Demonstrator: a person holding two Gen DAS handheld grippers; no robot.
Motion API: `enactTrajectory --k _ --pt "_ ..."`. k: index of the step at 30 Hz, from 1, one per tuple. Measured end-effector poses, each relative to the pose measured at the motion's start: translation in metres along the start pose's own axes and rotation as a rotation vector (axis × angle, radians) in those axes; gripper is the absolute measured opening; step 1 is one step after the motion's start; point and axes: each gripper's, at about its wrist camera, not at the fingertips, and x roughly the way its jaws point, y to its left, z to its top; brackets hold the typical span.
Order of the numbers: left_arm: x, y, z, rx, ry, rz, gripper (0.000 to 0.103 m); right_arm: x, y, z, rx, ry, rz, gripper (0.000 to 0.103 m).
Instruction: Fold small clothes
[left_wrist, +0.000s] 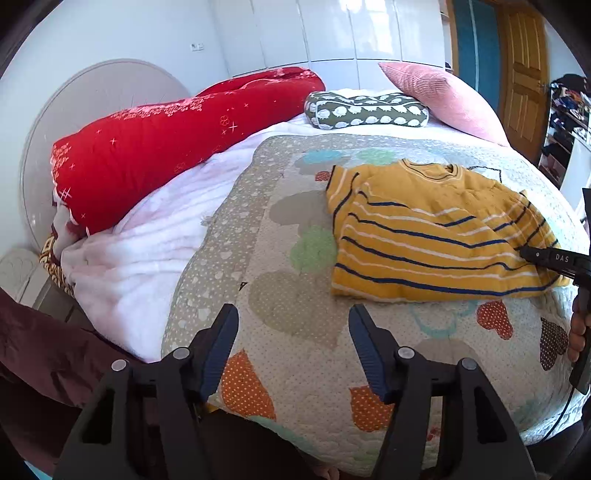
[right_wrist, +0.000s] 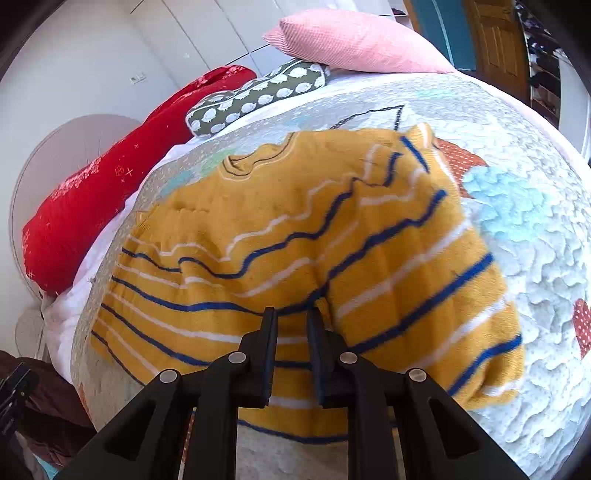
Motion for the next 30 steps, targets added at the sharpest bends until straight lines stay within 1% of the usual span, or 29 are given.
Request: enactTrajectory --k 1,3,7,11,13,15,17,20,22,23,24,25,28,29,30 --pt "-0.002 -0.006 0.001 0.017 -0.005 0.002 0.063 -0.005 -0.007 -0.002 0.011 -0.006 0.001 0.016" --pt "-0.006 -0.017 0.001 0.045 -0.011 -0.001 0.063 -0.013 -0.021 -0.005 0.034 -0.016 -0.036 0.016" --pt "-0.010 -0.035 0.002 0.082 -0.013 -0.015 0.063 -0.025 -0.052 -0.010 0.115 -0.026 0.005 0.016" --pt "-0.011 -0.044 0.001 0.103 -0.009 -0.023 0.063 -0.039 -0.069 -0.015 0.144 -0.049 -0.035 0.016" --pt "-0.012 -0.048 -0.001 0.108 -0.007 -0.023 0.063 -0.043 -0.078 -0.018 0.157 -0.049 -0.037 0.016" --pt "-0.011 -0.050 -0.002 0.113 -0.001 -0.022 0.063 -0.046 -0.083 -0.020 0.164 -0.053 -0.035 0.016" --pt "-0.007 -0.051 -0.003 0.116 0.008 -0.022 0.066 -0.048 -0.085 -0.021 0.157 -0.055 -0.040 0.016" --pt "0.004 -0.052 -0.003 0.118 0.025 -0.021 0.068 -0.047 -0.085 -0.022 0.144 -0.055 -0.048 0.016" --pt "0.015 -0.051 -0.001 0.112 0.040 -0.031 0.068 -0.050 -0.080 -0.021 0.131 -0.058 -0.074 0.016" --pt "0.022 -0.050 0.001 0.104 0.048 -0.046 0.068 -0.056 -0.075 -0.021 0.124 -0.076 -0.102 0.017" --pt "0.031 -0.047 0.003 0.093 0.060 -0.066 0.068 -0.063 -0.068 -0.021 0.105 -0.101 -0.136 0.021" --pt "0.040 -0.043 0.006 0.080 0.073 -0.082 0.068 -0.070 -0.059 -0.019 0.071 -0.126 -0.154 0.021" --pt "0.074 -0.029 0.019 0.020 0.113 -0.131 0.068 -0.086 -0.029 -0.015 -0.036 -0.168 -0.167 0.032" --pt "0.083 -0.025 0.023 0.001 0.123 -0.148 0.068 -0.087 -0.018 -0.014 -0.067 -0.170 -0.164 0.040" --pt "0.095 -0.021 0.029 -0.020 0.134 -0.169 0.068 -0.086 -0.007 -0.013 -0.097 -0.165 -0.154 0.046"
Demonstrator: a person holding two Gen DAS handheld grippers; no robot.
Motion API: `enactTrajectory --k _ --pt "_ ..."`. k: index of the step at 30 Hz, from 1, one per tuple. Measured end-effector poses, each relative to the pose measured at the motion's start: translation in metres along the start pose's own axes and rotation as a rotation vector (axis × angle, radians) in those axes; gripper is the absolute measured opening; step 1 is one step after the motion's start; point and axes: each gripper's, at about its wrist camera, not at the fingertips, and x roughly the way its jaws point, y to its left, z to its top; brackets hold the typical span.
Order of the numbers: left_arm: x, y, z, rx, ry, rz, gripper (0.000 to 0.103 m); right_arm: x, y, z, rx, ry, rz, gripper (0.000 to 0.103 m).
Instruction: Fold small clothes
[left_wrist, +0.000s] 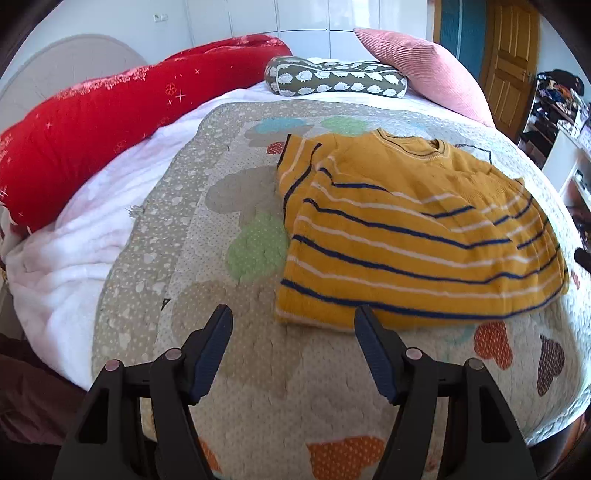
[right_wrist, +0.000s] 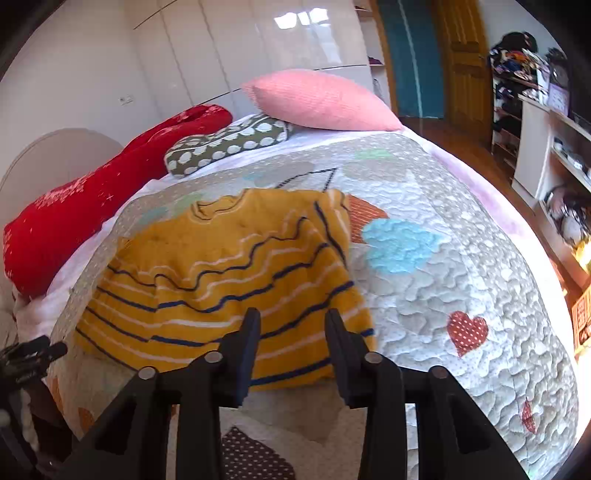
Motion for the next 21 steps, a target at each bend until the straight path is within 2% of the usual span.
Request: enactTrajectory --k 6,11,13,15,21 --pt "0.053 0.024 0.054 -0.061 0.051 -0.111 0.068 0.023 0.085 -0.004 -0.178 0.048 0.117 0.046" --pt "0.098 0.022 0.101 -0.007 0.112 -0.215 0.068 0.052 0.174 -0.021 -0.374 0.065 0.215 0.049" --pt "0.117 0.018 0.115 0.021 0.149 -0.240 0.068 0.062 0.205 -0.033 -0.457 0.057 0.223 0.051" --pt "0.132 0.015 0.125 0.022 0.180 -0.299 0.068 0.070 0.229 -0.045 -0.519 0.058 0.240 0.052" --pt "0.166 0.012 0.151 0.009 0.236 -0.393 0.074 0.093 0.278 -0.068 -0.635 0.052 0.257 0.058"
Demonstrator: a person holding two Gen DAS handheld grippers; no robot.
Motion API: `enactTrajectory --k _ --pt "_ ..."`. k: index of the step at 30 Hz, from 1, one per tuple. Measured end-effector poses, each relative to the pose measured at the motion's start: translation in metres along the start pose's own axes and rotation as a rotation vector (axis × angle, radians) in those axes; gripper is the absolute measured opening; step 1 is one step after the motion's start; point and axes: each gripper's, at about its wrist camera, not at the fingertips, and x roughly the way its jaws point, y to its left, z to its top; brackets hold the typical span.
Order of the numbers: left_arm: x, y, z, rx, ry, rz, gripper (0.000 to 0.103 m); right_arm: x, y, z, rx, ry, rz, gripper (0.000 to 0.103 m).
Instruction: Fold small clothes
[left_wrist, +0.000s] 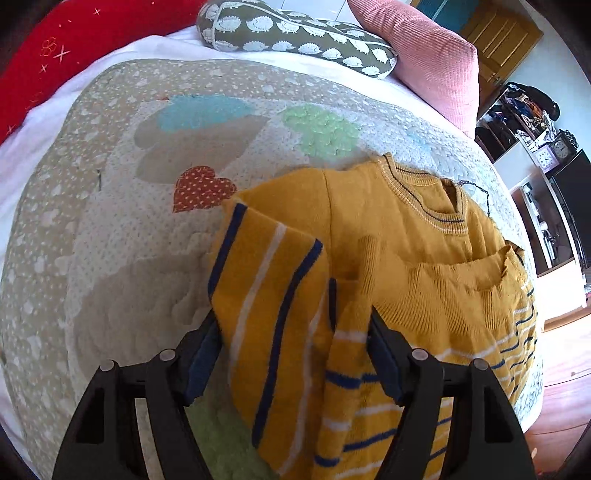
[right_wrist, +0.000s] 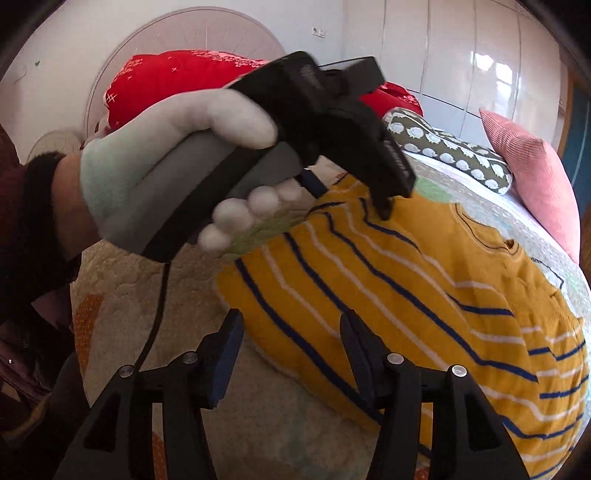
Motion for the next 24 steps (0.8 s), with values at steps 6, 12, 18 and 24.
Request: enactTrajectory --k 6,12,18,24 --pt "0.013 0.003 0.011 -0.005 0.045 -0.049 0.060 0.032 0.023 0.011 -0.086 0.004 -0.109 0.060" --pt "-0.013 0.005 0.008 -0.081 0.024 -0.143 0.017 0.027 0.009 0.018 0.010 -0.003 -0.071 0.008" --pt "-0.046 -0.053 0.022 -0.062 -0.030 -0.104 0.016 -0.022 -0.037 0.015 0.163 -0.103 -0.044 0.008" --pt "-0.046 -0.175 0.042 0.059 -0.055 -0.100 0.016 -0.094 -0.127 -0.021 0.426 -0.211 -0.068 0.008"
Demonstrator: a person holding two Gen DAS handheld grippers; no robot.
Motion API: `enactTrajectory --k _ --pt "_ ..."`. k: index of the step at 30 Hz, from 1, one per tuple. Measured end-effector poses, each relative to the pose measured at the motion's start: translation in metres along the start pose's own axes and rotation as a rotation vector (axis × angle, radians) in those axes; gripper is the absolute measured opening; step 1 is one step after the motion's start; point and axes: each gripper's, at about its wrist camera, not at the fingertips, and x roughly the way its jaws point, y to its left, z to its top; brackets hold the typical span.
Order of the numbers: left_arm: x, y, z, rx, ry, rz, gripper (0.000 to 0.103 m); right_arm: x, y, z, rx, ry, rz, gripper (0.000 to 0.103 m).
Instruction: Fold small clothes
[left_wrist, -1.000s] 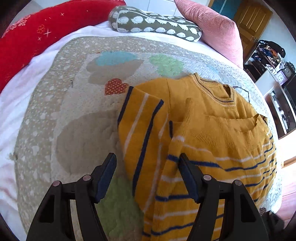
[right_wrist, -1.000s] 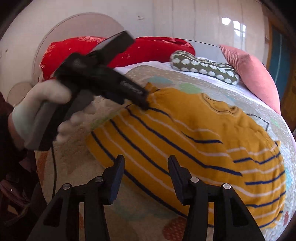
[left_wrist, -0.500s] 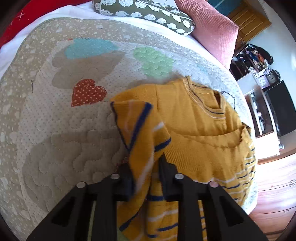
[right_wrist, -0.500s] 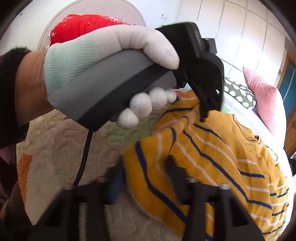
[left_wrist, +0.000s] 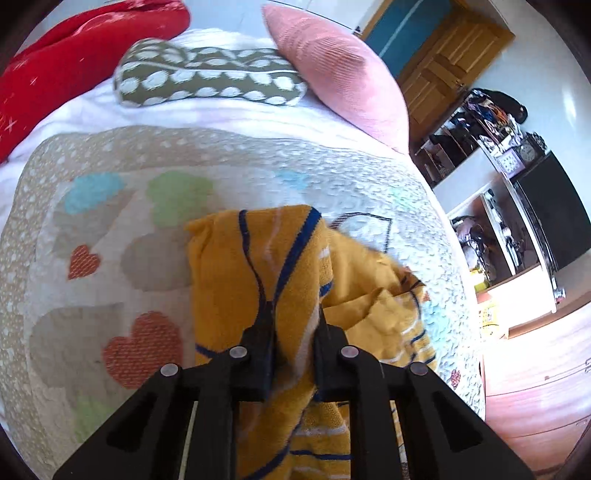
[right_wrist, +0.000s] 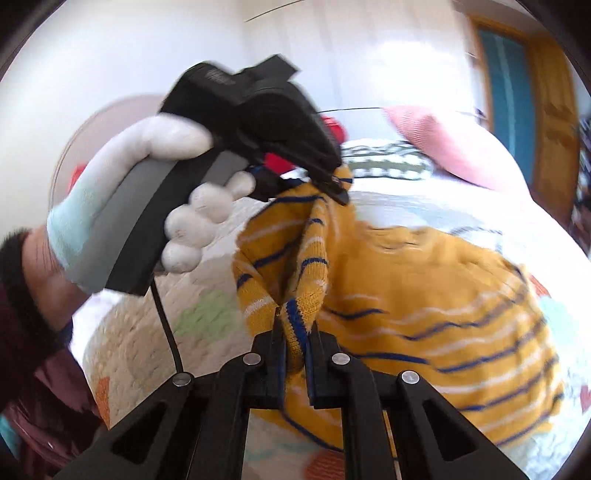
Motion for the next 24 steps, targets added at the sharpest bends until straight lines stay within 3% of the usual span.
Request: enactTrajectory --k 5,9,14,15,16,17,18,20,24 --pt "0.058 -0.104 0.004 0.103 0.059 -0.042 0.016 -0.048 -0.097 -0.010 0.241 -0.040 -0.079 0.008" --pt "0.101 -0.141 -0.007 0.134 0.119 -0.041 0.017 -0.057 -0.156 -0.033 0.373 -0.008 -0.141 0.008" --pt "0.079 -0.140 -0.018 0.114 0.108 -0.115 0.018 -0.050 -0.190 -0.055 0.451 0.050 -0.165 0.016" --pt "0.066 -0.136 -0.020 0.120 0.088 -0.110 0.021 -0.053 -0.191 -0.055 0.453 0.045 -0.162 0.021" --pt "0.054 -0.133 -0.021 0.124 0.064 -0.101 0.031 -0.060 -0.191 -0.057 0.451 0.039 -0.163 0.023" --pt "0.039 -0.125 -0.026 0.125 0.029 -0.083 0.044 -0.069 -0.193 -0.057 0.451 0.026 -0.178 0.025" --pt "0.028 -0.118 -0.031 0.122 -0.002 -0.050 0.048 -0.079 -0.197 -0.056 0.457 -0.002 -0.199 0.025" --pt "0.013 -0.104 -0.044 0.133 -0.035 0.020 0.050 -0.099 -0.204 -0.048 0.483 -0.065 -0.211 0.025" --pt "0.002 -0.073 -0.080 0.119 -0.055 0.097 0.050 -0.101 -0.204 -0.008 0.487 -0.101 -0.113 0.020"
